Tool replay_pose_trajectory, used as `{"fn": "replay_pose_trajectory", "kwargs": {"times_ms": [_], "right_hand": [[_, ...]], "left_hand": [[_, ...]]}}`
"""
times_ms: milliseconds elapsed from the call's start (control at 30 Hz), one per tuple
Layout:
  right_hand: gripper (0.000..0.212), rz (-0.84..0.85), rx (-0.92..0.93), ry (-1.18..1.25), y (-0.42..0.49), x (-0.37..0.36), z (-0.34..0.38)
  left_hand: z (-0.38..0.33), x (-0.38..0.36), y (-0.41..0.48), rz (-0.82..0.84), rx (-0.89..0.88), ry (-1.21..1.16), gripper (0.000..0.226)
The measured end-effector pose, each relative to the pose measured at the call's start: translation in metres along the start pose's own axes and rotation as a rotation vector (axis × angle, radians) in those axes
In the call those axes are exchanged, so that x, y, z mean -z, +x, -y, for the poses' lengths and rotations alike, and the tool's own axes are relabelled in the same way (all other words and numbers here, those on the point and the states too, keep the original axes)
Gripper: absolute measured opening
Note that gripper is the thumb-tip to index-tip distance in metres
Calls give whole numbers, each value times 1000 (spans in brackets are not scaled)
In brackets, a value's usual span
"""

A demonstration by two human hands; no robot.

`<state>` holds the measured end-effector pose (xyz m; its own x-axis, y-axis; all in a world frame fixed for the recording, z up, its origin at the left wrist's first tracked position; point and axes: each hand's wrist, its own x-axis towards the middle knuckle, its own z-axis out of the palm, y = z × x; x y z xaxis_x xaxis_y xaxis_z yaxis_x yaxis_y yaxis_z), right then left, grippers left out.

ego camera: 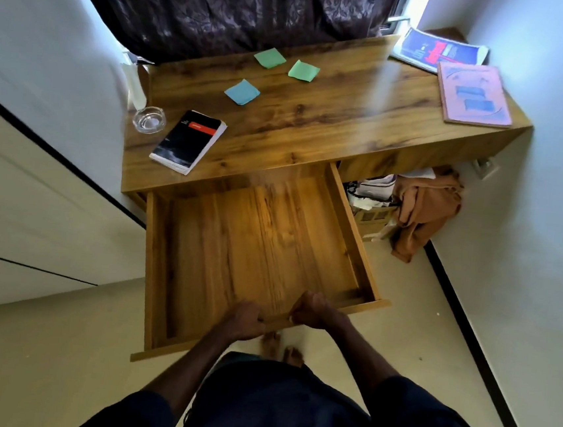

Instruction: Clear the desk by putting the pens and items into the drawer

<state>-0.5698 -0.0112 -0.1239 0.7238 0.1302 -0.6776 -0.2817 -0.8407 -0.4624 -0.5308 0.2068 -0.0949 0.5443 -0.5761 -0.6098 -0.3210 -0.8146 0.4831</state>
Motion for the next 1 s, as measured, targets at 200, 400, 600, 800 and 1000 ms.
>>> {"fn": "replay_pose_trajectory", "kwargs": {"times_ms": [200, 400, 600, 800, 1000], "right_hand": [[15, -157, 24, 244, -38, -1, 9], [15, -450, -28, 455, -54, 37, -23], [19, -683, -104, 633, -78, 119, -90], [15, -731, -49, 591, -100, 183, -198], [16, -739, -34, 507, -142, 243, -287]], "left_hand": [[-10, 21, 40, 170, 24, 41, 34], [-57, 19, 88, 86, -34, -63, 32], [-169, 46, 127, -2, -185, -197, 21], [-285, 46, 189, -151, -197, -421, 22], [-385, 23, 233, -330, -122, -548, 25]]}}
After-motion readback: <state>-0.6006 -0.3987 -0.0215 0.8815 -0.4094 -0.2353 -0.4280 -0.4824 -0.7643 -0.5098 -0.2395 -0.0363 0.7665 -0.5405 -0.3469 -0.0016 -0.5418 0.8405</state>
